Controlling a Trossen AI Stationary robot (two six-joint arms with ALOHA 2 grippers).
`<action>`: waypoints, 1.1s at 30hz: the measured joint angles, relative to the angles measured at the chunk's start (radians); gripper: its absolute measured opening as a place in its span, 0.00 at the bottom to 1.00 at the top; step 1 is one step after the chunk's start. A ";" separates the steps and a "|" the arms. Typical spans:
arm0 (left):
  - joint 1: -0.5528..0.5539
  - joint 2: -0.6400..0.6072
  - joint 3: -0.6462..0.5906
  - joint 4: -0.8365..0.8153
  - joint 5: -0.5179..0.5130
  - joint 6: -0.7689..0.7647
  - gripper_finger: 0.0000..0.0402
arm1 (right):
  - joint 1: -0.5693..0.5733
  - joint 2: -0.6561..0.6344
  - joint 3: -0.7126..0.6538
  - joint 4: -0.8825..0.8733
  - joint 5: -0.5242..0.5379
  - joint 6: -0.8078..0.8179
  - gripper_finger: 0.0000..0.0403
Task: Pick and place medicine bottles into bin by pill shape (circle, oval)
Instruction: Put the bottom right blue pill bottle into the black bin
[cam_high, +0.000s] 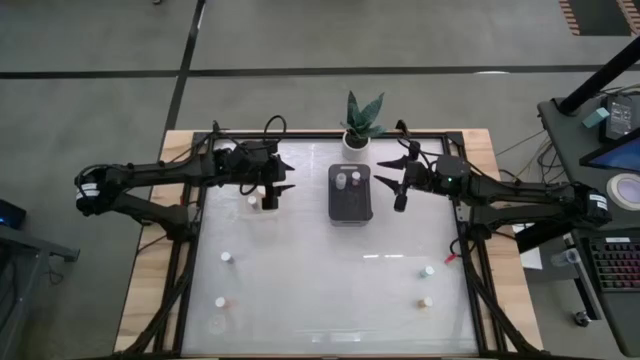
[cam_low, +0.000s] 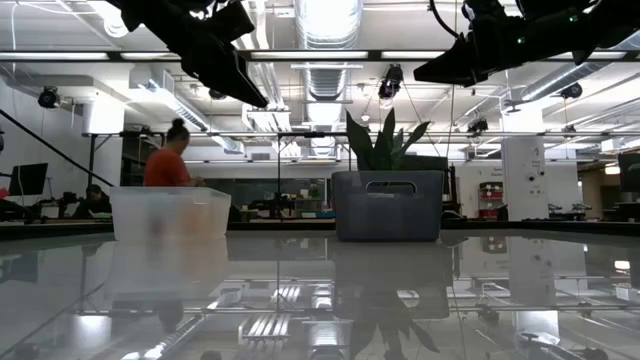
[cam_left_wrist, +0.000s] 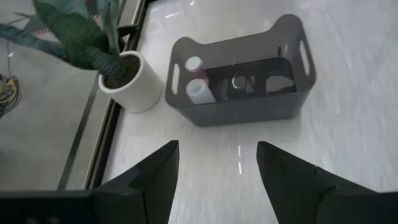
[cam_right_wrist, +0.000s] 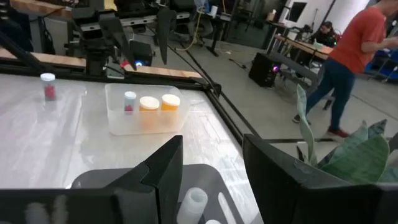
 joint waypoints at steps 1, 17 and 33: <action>0.003 0.000 0.000 0.000 0.000 -0.004 0.50 | -0.001 0.000 0.000 0.000 0.000 0.005 0.40; 0.002 0.000 -0.001 0.006 0.000 -0.030 0.50 | -0.001 0.000 0.000 0.016 0.002 0.154 0.40; 0.002 0.000 -0.103 0.122 0.007 -0.077 0.50 | 0.040 0.000 0.094 -0.204 -0.087 0.503 0.40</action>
